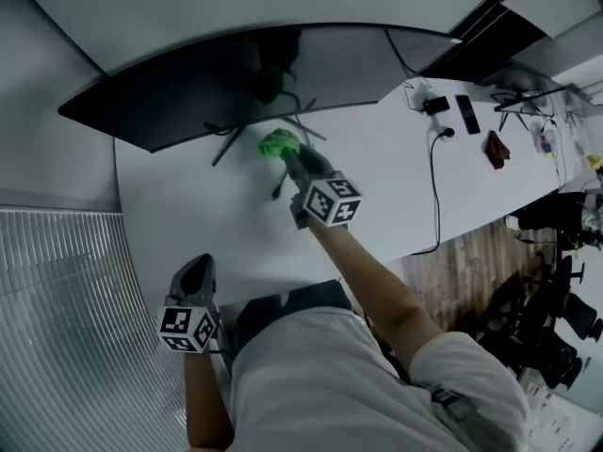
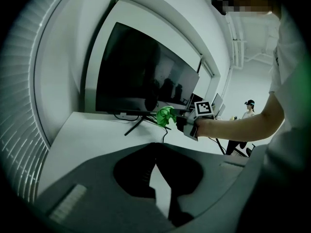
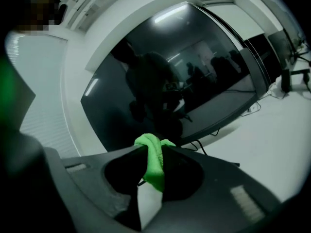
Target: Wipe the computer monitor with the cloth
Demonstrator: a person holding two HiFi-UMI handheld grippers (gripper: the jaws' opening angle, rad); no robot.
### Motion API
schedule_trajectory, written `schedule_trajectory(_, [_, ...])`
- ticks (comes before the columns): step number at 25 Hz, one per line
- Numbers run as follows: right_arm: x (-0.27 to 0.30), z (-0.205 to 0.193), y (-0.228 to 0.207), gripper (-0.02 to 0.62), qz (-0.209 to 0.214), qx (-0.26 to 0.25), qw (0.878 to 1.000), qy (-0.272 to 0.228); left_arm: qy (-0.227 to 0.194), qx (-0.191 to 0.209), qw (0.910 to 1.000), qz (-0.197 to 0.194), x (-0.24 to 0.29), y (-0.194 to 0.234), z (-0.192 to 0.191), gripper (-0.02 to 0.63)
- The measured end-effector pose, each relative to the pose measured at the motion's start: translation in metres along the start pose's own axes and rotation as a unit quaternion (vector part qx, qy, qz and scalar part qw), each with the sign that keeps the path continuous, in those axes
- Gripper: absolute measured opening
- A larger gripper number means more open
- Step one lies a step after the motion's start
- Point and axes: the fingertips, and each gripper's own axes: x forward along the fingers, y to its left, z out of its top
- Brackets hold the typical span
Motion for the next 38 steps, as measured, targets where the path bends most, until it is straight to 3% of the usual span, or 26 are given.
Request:
schedule_trajectory(6, [-0.055,0.031,0.023,0.077,0.005,-0.074,0.997,0.001,-0.018,0.028,0.9991,-0.028,0.026,-0.025,0.033,0.008])
schedule_trajectory(13, [-0.123,0.071,0.033,0.077,-0.003,-0.124,0.992,-0.005,-0.049,0.077,0.9931,-0.073,0.045,-0.068,0.073,0.008])
schedule_trajectory(26, [-0.235,0.108,0.033,0.077,-0.022,-0.157,0.987,-0.018,-0.084,0.127,0.9803,-0.125,0.052,-0.137,0.114,0.008])
schedule_trajectory(38, [-0.286,0.116,0.035,0.077,-0.035,-0.18,0.983,-0.027,-0.123,0.153,0.967,-0.163,0.043,-0.173,0.136,0.006])
